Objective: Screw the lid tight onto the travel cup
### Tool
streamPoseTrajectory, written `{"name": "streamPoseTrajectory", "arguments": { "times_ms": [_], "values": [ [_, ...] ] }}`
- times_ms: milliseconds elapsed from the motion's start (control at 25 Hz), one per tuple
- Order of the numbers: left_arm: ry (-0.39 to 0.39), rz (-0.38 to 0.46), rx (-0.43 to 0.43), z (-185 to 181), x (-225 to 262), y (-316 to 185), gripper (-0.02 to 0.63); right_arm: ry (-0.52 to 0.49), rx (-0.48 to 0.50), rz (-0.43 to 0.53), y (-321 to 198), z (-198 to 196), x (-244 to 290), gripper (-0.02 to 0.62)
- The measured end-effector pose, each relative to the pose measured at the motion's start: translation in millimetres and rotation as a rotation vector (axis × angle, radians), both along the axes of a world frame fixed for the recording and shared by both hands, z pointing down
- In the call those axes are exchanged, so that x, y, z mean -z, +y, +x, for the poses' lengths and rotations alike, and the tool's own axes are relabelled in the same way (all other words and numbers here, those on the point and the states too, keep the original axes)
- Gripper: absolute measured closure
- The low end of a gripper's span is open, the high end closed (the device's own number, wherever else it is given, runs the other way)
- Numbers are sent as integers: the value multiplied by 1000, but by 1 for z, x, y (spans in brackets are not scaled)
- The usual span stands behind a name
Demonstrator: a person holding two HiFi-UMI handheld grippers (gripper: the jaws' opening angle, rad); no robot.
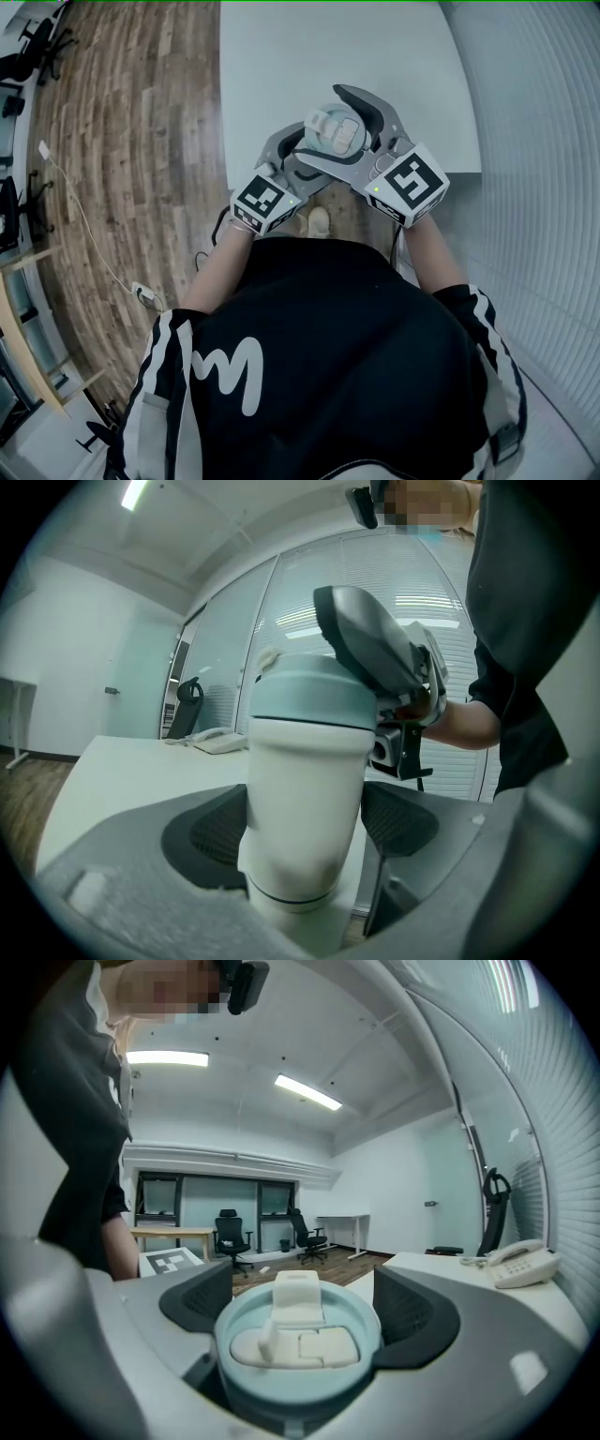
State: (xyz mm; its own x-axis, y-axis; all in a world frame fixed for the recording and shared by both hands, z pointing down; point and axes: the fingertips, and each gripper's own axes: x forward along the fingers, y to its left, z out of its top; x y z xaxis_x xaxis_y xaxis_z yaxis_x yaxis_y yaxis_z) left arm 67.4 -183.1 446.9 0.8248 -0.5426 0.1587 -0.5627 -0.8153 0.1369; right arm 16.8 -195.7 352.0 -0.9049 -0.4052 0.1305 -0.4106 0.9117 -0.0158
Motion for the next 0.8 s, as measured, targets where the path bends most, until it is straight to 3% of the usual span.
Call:
{"name": "streamPoseTrajectory", "arguments": {
  "times_ms": [120, 560, 680, 800],
  "values": [
    [-1, 1, 2, -1, 1, 0, 216, 8, -109, -5, -4, 1, 0, 127],
    [-14, 21, 27, -2, -4, -2, 216, -11, -357, -3, -13, 11, -4, 130],
    [-11, 19, 32, -3, -7, -5, 216, -35, -342, -8, -15, 9, -6, 132],
    [-10, 18, 32, -3, -7, -4, 216, -65, -219, -12, -9, 10, 0, 122]
  ]
}}
